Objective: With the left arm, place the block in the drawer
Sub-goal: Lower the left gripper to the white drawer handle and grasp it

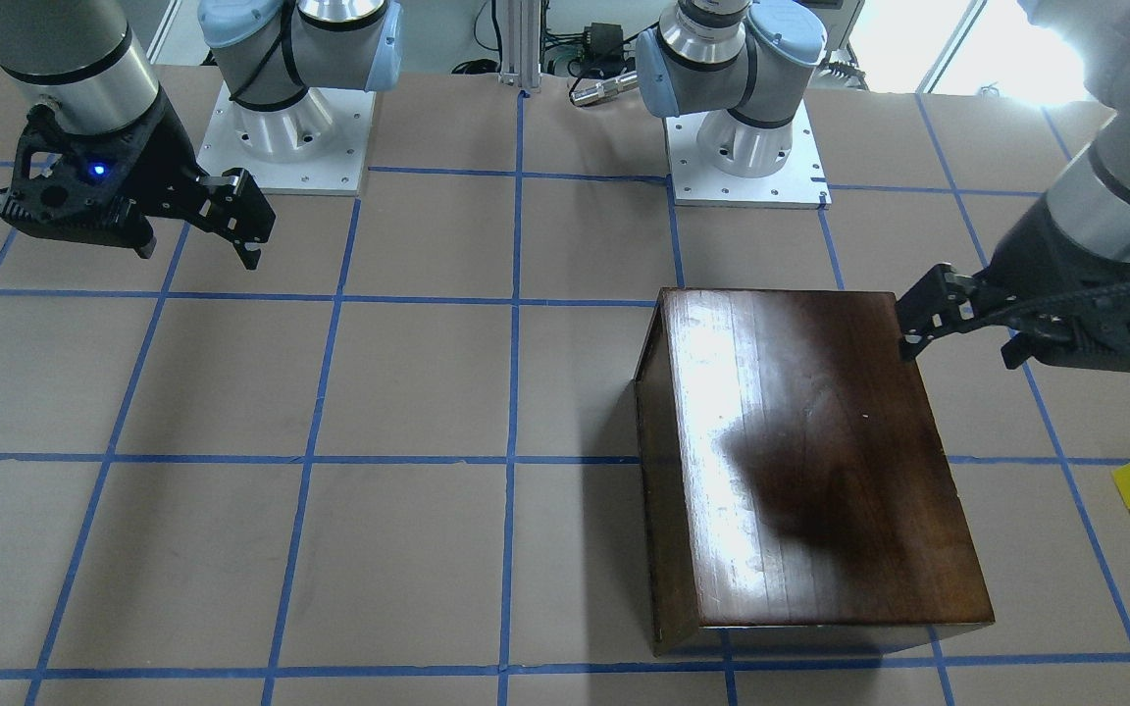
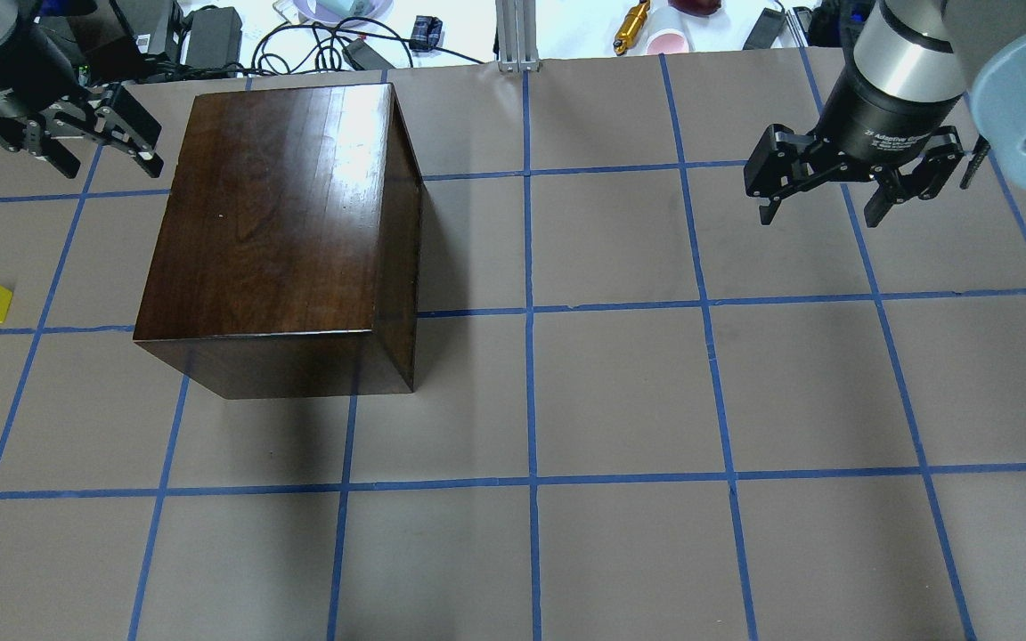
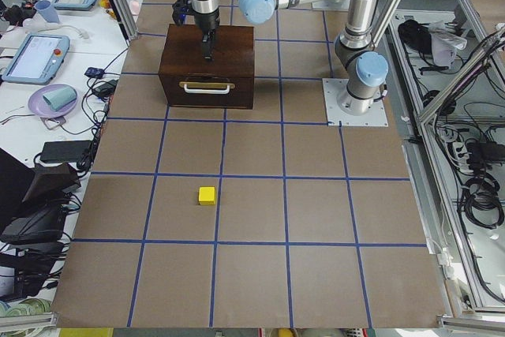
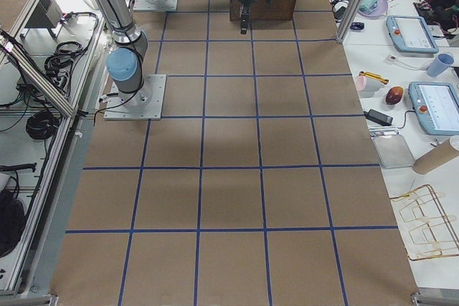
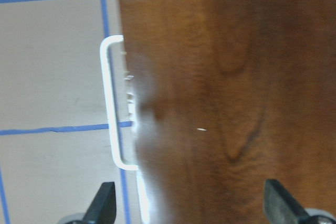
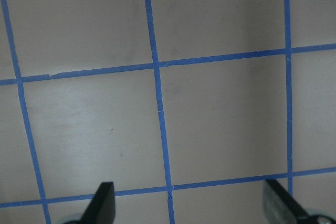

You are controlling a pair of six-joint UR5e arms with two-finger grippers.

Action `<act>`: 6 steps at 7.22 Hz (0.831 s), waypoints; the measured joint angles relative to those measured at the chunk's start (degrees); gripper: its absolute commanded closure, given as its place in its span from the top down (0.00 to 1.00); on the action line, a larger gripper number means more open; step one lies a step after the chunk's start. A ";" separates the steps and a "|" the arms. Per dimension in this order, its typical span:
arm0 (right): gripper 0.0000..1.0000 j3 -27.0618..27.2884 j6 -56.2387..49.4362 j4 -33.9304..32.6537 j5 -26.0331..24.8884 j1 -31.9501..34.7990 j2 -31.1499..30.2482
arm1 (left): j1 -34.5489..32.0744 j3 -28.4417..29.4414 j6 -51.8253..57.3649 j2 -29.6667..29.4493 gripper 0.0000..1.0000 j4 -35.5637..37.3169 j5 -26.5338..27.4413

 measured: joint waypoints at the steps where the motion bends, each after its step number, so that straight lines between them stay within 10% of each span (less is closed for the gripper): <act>1: 1.00 0.00 0.00 0.00 0.01 0.00 0.00 | 2.65 0.01 3.49 -1.23 1.00 0.69 -0.72; 6: 1.00 0.00 0.00 0.00 0.06 0.00 0.00 | 9.14 -0.07 11.76 -6.35 1.00 1.71 -5.70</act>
